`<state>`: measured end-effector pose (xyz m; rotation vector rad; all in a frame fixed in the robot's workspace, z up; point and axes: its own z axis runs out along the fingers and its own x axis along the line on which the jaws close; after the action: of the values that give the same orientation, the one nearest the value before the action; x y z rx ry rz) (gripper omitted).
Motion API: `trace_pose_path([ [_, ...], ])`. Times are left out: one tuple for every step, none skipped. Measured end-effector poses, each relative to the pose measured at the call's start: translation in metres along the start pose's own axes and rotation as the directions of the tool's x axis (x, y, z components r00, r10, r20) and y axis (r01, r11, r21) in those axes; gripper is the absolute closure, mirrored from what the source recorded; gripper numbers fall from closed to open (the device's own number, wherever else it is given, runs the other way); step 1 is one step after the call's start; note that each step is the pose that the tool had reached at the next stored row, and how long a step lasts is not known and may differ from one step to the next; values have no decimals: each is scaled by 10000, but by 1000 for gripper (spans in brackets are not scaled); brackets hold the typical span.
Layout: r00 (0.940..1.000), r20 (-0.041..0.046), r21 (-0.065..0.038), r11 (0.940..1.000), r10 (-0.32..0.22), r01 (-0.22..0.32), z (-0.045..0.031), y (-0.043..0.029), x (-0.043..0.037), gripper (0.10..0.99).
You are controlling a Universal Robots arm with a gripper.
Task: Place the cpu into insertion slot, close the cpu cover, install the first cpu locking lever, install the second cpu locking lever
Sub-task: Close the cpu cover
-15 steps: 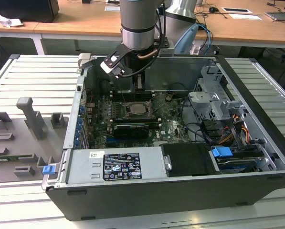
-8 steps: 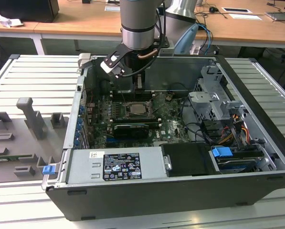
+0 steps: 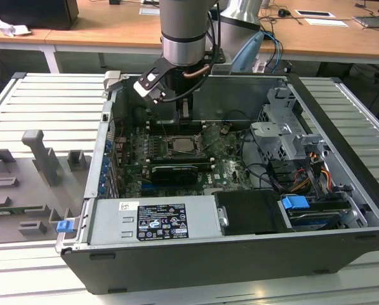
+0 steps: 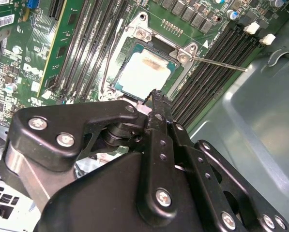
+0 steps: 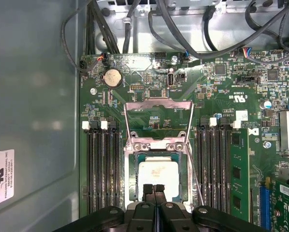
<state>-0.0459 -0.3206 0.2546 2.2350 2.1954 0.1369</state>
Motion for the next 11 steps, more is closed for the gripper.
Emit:
trace_pose_path([
  [10000, 0, 0, 10000, 0, 0, -1, 0, 0, 980],
  [10000, 0, 0, 10000, 0, 0, -2, 0, 0, 980],
  [10000, 0, 0, 10000, 0, 0, -4, 0, 0, 980],
  [10000, 0, 0, 10000, 0, 0, -6, 0, 0, 980],
  [10000, 0, 0, 10000, 0, 0, -8, 0, 1, 980],
  [10000, 0, 0, 10000, 0, 0, -10, 1, 1, 980],
  [10000, 0, 0, 10000, 0, 0, -12, 1, 1, 980],
  [10000, 0, 0, 10000, 0, 0, -13, 1, 1, 980],
  [10000, 0, 0, 10000, 0, 0, -15, 1, 1, 980],
  [10000, 0, 0, 10000, 0, 0, -17, 1, 1, 980],
  [10000, 0, 0, 10000, 0, 0, -18, 1, 1, 980],
])
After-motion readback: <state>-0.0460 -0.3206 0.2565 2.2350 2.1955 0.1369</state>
